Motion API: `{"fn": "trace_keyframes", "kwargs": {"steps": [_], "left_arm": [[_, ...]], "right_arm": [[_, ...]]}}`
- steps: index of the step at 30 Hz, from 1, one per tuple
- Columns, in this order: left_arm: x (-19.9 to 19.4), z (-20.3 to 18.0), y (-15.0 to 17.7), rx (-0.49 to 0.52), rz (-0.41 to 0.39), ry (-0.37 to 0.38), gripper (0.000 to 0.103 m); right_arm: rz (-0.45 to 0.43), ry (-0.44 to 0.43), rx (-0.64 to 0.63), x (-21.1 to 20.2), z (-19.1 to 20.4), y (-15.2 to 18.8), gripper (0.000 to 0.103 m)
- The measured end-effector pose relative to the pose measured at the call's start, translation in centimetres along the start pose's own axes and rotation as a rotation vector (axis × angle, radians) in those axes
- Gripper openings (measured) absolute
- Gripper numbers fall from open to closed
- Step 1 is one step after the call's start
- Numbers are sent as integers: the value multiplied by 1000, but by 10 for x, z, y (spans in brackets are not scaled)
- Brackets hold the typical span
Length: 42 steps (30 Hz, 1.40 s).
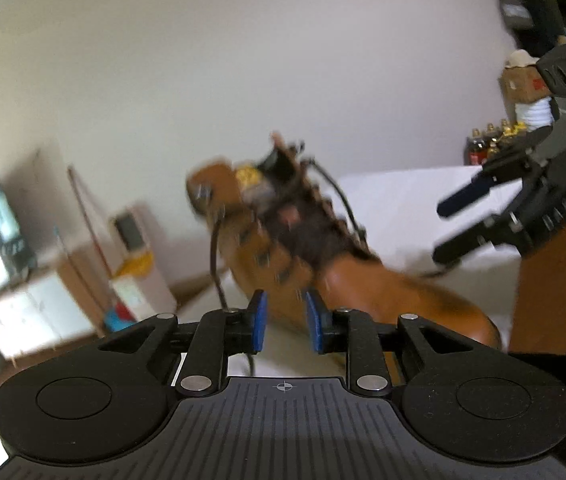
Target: Lace up shoes with both hands
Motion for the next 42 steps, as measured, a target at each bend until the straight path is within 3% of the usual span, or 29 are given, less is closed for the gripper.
{"fn": "trace_keyframes", "kwargs": {"steps": [4,14,18,21,27,33,35,42], "left_arm": [[15,-3,-6,78,2,38,17],[24,0,-15,134,12,101,12],[25,-7,-20,232,51,92,11],[27,-17,-24,312,96,75,3],[18,-8,-36,230,20,52,2],[15,-8,-28,240,57,82,3],[15,-6,-26,236,57,75,8],[12,2,-22,222,57,52,8]], "right_arm": [[-2,3,17,-1,-5,2,76],[-2,15,43,-6,-17,7,78],[1,11,41,-3,-17,7,79],[4,8,43,-1,-16,9,79],[-4,10,56,-4,-17,11,79],[-18,18,62,-9,-22,10,79],[-23,19,61,-10,-23,9,79],[-78,-19,22,-10,-20,-11,76]]}}
Point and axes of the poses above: each gripper's, at about its wrist camera, not at the fingertips, and x roughly the way its jaws point, z to its left, y to its underside, the point moved 2 cm from there along x, roughly the way its jaws point, and after that the axes turned 6 degrees about z, right-handed, at the moved point
